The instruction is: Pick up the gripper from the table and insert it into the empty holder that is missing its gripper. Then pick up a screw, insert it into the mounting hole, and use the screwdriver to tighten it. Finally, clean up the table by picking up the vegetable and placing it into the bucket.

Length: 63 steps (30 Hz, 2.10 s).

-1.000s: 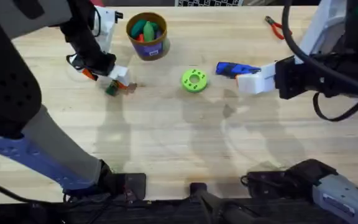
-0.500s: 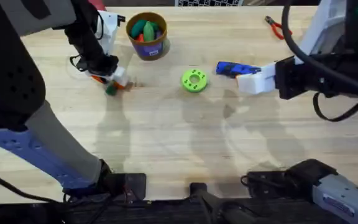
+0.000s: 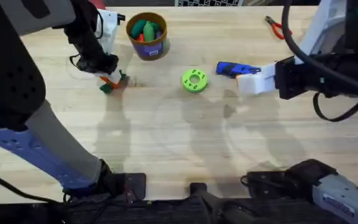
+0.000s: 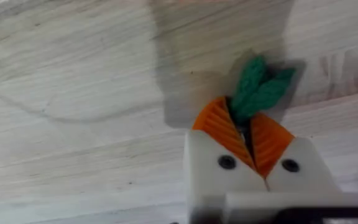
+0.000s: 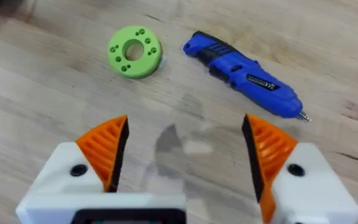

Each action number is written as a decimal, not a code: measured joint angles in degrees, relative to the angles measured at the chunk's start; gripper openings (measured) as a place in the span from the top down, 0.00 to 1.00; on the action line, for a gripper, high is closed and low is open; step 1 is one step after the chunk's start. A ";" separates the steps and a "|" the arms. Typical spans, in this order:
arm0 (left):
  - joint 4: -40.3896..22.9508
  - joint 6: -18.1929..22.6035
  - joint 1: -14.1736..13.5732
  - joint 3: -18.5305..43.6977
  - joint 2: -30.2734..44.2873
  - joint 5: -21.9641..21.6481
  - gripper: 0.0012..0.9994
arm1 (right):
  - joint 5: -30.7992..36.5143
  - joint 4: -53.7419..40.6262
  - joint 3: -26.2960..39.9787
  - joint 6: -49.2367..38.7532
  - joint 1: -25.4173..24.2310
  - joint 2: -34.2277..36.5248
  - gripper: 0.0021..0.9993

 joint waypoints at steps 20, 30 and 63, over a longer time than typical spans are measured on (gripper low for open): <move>-0.70 -9.42 -2.09 21.43 -18.62 5.12 0.98 | 0.00 0.00 0.00 0.00 0.00 0.00 0.01; 4.43 -16.84 -11.76 21.46 -10.85 6.85 0.98 | 0.00 0.02 0.00 0.02 0.00 0.00 0.01; 5.84 -19.32 -14.58 21.35 -6.93 4.67 0.01 | 0.00 0.00 0.00 0.02 0.00 0.00 0.01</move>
